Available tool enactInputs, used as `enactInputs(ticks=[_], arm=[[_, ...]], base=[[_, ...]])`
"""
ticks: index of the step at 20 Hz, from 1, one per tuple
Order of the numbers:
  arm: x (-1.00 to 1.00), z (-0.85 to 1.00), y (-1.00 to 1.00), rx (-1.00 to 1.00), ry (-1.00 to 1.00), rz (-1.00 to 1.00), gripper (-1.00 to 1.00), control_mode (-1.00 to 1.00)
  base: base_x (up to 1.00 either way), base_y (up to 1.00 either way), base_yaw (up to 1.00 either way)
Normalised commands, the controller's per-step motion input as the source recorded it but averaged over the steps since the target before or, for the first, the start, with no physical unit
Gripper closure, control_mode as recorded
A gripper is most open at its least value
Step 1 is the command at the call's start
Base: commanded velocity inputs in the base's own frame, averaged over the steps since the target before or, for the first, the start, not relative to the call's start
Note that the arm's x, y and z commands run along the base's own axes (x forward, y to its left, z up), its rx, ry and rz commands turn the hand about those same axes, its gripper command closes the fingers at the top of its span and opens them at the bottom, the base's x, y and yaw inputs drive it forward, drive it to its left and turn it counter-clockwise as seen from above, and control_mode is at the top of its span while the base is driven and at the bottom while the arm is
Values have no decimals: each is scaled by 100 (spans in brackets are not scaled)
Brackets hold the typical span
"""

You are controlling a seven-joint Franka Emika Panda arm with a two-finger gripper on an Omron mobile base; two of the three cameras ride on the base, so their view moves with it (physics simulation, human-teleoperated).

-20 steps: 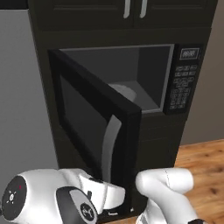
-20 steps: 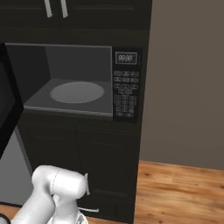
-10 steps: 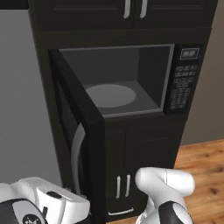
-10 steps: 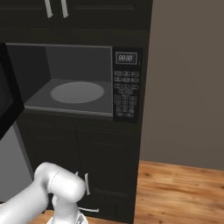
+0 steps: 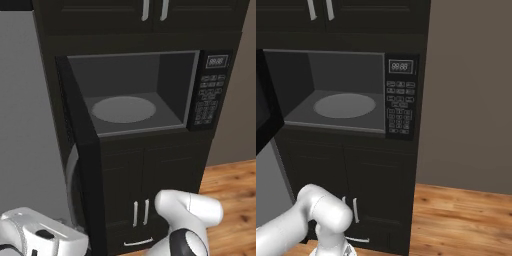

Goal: Place the sponge inside the microwave to prepare for sanitizing.

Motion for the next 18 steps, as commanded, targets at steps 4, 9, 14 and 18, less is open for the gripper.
enactInputs(ticks=[4,9,14,18], arm=[[0,0,44,0,0,-9,100,-100],[0,0,38,0,0,-9,-100,-100],[0,0,20,0,0,-6,-100,-100],[0,0,11,0,0,-4,-100,-100]], base=[[0,0,0],[0,0,0],[0,0,0],[0,0,0]])
